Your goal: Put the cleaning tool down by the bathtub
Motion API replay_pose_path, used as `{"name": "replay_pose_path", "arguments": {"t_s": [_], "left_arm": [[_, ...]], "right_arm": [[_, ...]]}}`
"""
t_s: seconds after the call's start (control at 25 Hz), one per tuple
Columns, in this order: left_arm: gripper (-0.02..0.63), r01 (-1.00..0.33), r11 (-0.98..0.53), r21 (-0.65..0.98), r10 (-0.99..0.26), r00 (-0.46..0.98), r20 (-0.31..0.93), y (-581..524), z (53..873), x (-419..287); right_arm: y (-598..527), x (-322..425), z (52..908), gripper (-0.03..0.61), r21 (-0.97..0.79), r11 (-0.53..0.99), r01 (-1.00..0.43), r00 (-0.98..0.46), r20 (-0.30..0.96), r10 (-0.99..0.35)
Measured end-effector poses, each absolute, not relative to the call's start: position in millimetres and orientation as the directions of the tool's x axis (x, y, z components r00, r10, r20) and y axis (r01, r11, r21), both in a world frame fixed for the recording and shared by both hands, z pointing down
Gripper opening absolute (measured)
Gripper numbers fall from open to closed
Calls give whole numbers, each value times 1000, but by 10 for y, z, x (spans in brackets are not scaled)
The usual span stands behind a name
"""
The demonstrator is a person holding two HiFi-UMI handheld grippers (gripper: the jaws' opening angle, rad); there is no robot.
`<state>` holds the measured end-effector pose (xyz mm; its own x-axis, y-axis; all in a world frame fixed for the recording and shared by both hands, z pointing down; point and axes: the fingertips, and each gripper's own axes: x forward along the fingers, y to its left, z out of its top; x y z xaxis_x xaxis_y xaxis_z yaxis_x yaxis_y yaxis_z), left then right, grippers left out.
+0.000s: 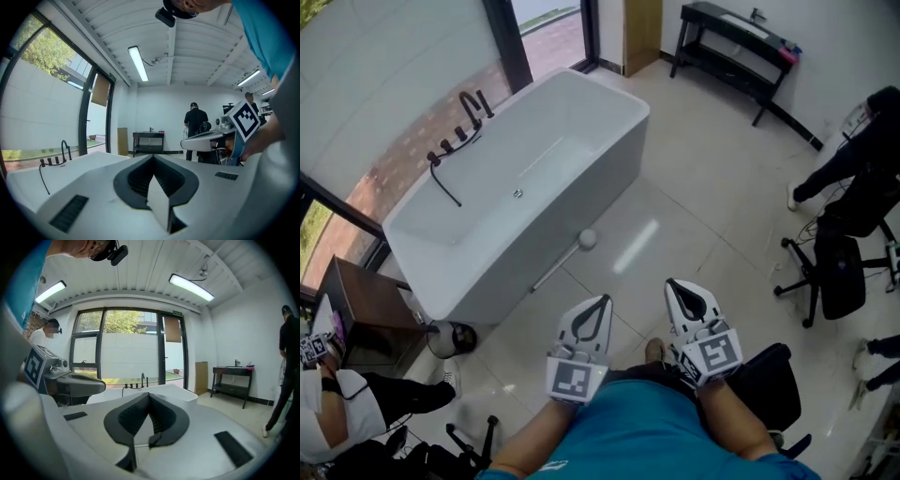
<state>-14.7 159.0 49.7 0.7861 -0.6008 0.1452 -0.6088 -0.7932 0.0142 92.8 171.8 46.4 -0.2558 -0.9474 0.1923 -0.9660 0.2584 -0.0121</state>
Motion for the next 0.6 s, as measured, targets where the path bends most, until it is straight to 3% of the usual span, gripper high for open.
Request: {"name": "replay_pose_path", "arguments": {"t_s": [0.6], "left_arm": [[0, -428, -903, -25, -428, 895, 123, 2149, 158, 1569]], "right_arm": [[2488, 2466, 192, 5, 21, 76, -997, -71, 181, -981]]}}
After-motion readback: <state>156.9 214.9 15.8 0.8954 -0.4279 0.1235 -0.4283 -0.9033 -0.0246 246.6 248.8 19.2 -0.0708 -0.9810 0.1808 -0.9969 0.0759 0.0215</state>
